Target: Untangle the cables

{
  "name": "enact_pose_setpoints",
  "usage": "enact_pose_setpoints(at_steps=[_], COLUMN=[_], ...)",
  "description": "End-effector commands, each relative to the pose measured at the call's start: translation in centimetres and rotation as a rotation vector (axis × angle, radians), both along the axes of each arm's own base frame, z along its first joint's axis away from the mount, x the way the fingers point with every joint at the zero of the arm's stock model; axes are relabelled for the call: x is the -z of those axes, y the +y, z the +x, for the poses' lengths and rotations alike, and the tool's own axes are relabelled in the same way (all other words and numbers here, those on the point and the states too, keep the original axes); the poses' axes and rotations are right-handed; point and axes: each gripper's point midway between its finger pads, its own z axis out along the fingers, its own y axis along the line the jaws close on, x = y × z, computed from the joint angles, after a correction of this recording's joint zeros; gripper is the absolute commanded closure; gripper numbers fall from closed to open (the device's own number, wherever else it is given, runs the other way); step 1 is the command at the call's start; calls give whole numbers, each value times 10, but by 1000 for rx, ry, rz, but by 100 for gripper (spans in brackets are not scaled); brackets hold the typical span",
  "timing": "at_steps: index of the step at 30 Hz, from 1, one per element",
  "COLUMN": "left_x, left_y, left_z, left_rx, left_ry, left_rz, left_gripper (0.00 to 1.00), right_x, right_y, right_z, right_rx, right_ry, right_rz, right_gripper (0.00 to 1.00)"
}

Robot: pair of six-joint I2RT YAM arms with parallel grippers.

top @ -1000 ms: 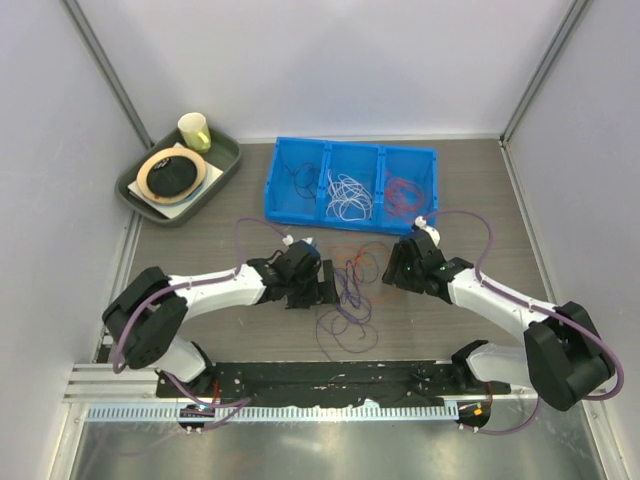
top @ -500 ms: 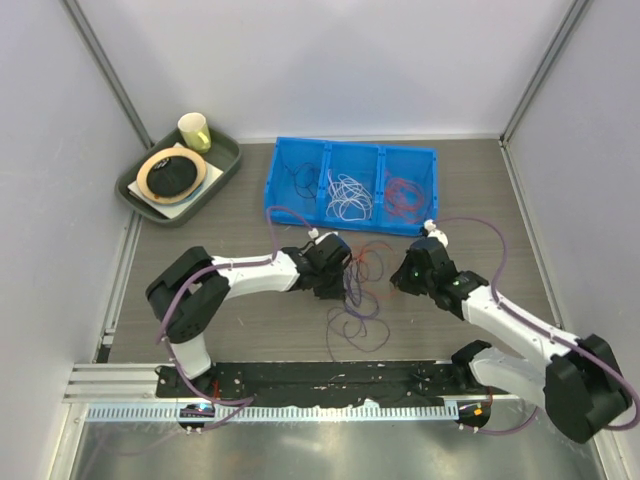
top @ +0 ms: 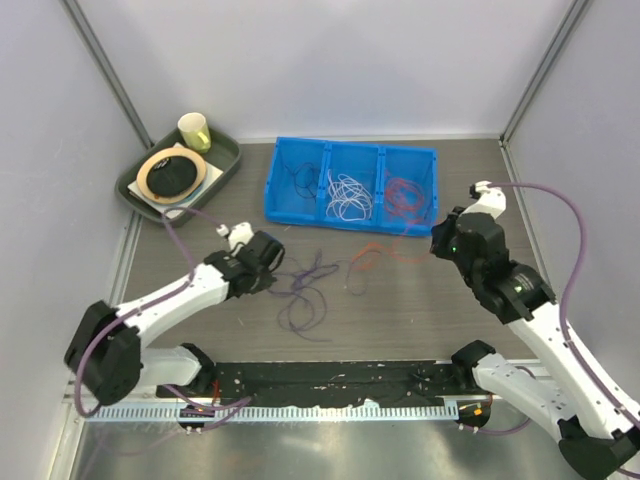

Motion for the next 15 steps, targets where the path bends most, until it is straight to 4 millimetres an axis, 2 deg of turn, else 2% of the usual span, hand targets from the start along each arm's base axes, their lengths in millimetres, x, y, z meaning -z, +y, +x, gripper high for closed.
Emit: enact_pose_setpoints(at_steps=[1,2,4,5,7,8,10,11,15], left_x=[-9,-10,-20,-22,-28,-29,-30,-30,-30], left_y=[61,68,83,88,95,96,95,96,101], left_z=[-7,-9,-11,-12,-13,-13,-14,-14,-16], left_rx=[-156,-172,-213,-224,-243,-240,-230,-230,-249], left_ry=[-46,-50,-74,-82,-96,-99,-101,-100,-98], left_rz=[61,64,75,85,88,86,80,86,103], left_gripper=[100,100,100,100,100,100,100,100,100], right_x=[-50,-70,-92,-113,-130,-146,-153,-167,-193], right_y=[-31,-30,-33,-35,-35,-36,-30,-28,-30], right_z=[-14,-16,-19,-21,-21,-22,-15,-15,4], right_rx=[64,56,55,56,53,53,27,17,59], right_ry=[-95,-138,-187,-232,-265,-298,-299,-324,-344], right_rz=[-73,-51,-37,-17,-20,-10,-25,-20,-78], right_gripper=[99,99,99,99,99,99,99,99,99])
